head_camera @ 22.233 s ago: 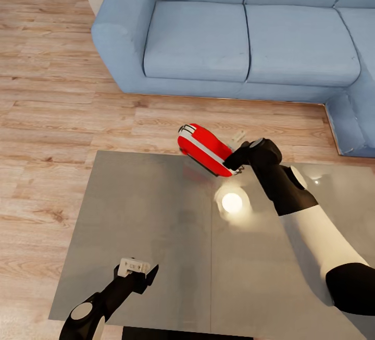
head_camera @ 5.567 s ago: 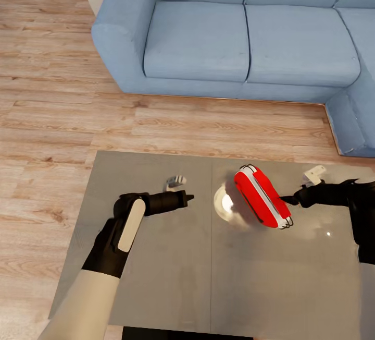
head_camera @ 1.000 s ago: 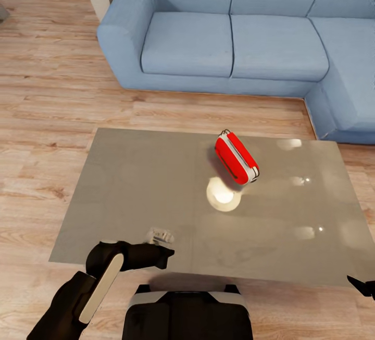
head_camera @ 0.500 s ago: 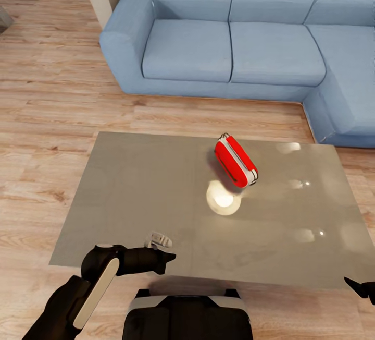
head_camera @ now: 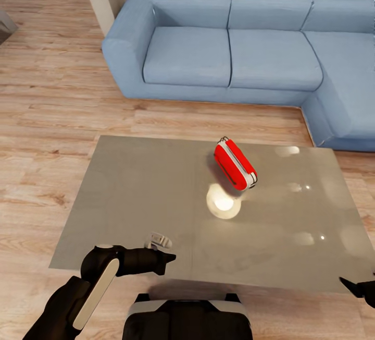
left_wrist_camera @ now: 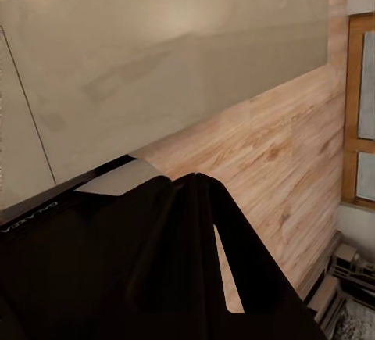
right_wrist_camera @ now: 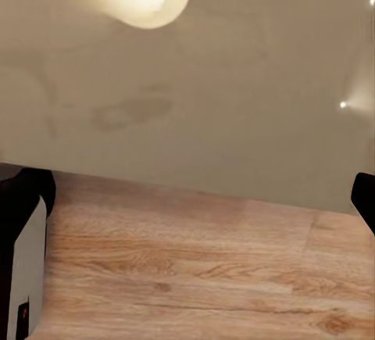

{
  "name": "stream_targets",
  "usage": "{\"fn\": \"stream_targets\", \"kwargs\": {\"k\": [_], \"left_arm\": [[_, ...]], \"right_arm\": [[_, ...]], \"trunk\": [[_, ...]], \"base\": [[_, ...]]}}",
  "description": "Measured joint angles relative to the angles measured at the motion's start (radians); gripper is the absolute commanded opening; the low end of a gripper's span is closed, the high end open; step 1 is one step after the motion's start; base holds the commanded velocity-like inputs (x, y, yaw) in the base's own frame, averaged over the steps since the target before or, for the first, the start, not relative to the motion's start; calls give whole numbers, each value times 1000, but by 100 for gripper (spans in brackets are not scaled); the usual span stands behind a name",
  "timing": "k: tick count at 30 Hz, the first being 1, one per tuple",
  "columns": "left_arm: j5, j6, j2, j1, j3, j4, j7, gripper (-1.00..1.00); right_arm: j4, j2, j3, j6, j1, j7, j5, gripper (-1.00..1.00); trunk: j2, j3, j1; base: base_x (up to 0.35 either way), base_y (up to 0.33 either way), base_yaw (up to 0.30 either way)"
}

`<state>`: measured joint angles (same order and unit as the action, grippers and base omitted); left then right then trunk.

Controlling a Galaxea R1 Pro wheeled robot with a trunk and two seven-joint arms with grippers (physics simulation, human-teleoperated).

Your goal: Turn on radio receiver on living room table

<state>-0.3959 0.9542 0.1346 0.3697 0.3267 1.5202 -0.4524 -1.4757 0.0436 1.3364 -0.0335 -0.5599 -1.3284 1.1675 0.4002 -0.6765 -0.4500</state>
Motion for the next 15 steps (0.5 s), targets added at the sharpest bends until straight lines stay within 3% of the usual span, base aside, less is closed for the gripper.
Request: {"fn": "stream_targets", "kwargs": {"k": [15], "left_arm": [[0,0,0,0,0,-2,1,-100]], "right_arm": [[2,-2,22,19,0,0,1,100]], "trunk": [[0,24,0]], "base": [[0,0,0]]}}
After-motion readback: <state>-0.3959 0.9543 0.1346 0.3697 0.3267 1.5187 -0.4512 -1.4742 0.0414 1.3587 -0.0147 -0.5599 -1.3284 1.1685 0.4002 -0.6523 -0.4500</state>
